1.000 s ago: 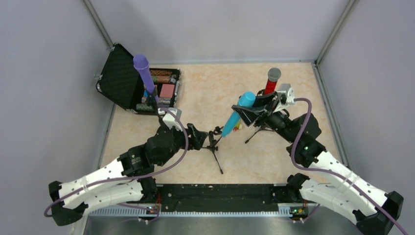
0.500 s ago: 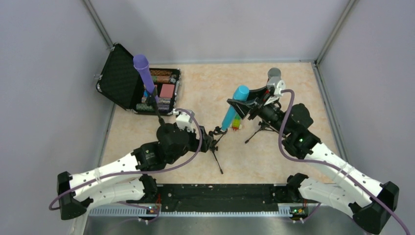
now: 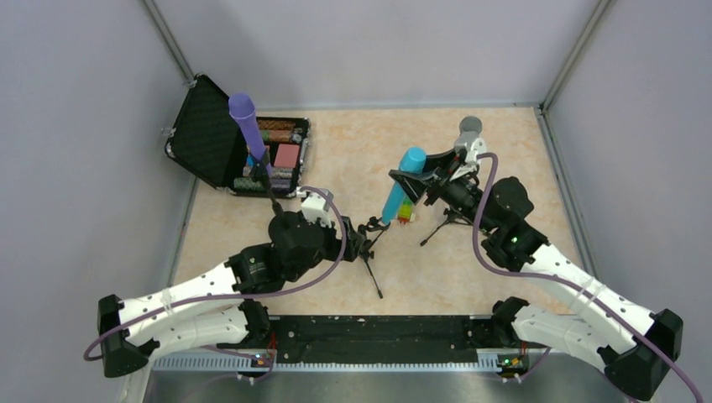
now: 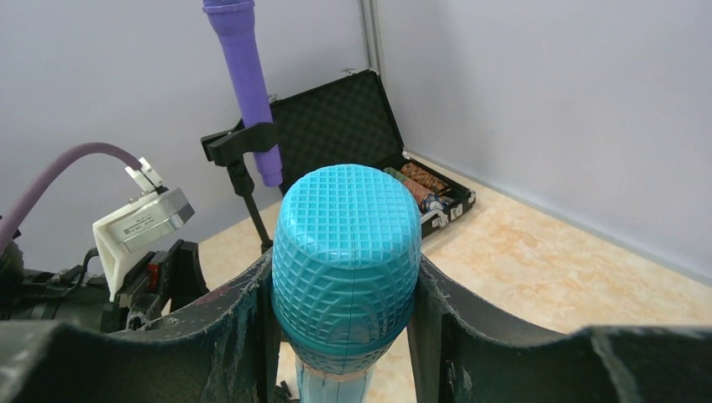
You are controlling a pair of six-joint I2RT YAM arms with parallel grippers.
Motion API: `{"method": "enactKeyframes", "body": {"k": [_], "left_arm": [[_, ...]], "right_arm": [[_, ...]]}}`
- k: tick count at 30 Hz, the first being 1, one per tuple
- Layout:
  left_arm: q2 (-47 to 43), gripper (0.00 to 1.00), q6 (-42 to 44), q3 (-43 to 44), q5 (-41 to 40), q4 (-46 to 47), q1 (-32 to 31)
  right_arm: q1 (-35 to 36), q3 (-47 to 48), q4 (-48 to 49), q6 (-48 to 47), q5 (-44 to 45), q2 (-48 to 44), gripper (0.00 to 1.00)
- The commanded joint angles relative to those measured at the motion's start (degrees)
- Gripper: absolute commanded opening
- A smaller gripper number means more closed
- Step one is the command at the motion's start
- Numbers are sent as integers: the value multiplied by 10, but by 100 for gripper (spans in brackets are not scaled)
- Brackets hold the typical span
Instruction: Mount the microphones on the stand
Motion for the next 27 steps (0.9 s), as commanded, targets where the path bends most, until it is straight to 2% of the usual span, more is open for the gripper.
{"method": "enactKeyframes", "body": {"k": [1, 27], "left_arm": [[-6, 81, 2, -5, -9, 19, 2], [1, 81, 1, -6, -9, 15, 2]], "right_arm": [[5, -9, 36, 3, -8, 10, 0], [6, -57, 38, -2, -42, 57, 0]]}}
